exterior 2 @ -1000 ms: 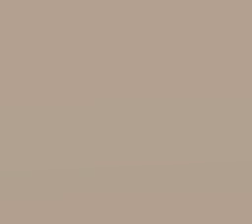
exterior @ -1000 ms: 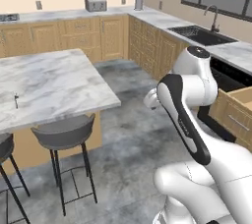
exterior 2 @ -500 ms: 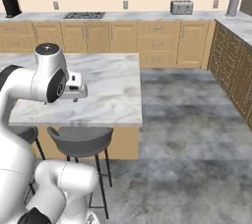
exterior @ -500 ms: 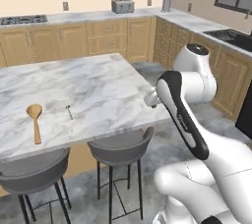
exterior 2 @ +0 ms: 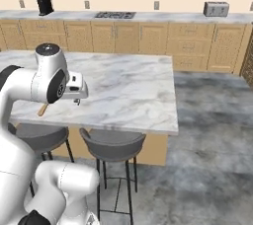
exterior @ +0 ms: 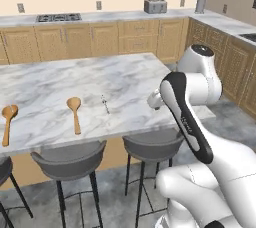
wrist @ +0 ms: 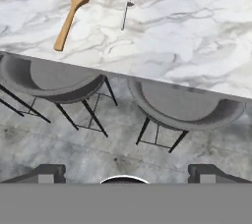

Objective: Pick up the metallic utensils from the counter and place them in the open drawer. Make sure not to pick up any wooden utensils.

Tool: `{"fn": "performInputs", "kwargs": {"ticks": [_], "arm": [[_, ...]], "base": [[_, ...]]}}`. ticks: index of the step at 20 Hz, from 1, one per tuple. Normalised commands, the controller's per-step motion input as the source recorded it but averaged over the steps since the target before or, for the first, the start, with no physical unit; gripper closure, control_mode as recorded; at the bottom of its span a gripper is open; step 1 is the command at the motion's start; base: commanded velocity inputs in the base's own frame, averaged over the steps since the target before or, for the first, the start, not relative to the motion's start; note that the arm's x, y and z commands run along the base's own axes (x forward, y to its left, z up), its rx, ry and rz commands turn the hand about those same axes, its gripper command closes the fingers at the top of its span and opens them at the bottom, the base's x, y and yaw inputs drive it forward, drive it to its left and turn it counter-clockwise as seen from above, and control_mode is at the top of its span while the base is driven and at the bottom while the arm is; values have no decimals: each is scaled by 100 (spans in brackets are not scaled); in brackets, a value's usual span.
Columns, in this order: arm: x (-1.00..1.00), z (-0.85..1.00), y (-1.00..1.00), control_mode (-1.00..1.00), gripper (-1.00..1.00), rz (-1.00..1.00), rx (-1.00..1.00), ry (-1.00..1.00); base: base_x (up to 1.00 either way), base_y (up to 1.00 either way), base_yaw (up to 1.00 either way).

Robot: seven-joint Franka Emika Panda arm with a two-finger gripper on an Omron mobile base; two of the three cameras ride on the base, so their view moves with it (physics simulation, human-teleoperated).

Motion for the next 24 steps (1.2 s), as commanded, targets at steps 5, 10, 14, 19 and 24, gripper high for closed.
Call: {"fn": "performInputs", "kwargs": {"ticks": [5, 10, 14, 19, 24], "arm": [[0, 0, 0, 100, -100, 0, 0, 0], [0, 0, 0, 100, -100, 0, 0, 0], [0, 0, 0, 100, -100, 0, 0, 0], [0, 0, 0, 100, -100, 0, 0, 0], [0, 0, 0, 100, -100, 0, 0, 0]], "base": [[79, 48, 6], [100, 12, -9], [99, 43, -24], [53, 73, -34], [4, 13, -5]]}}
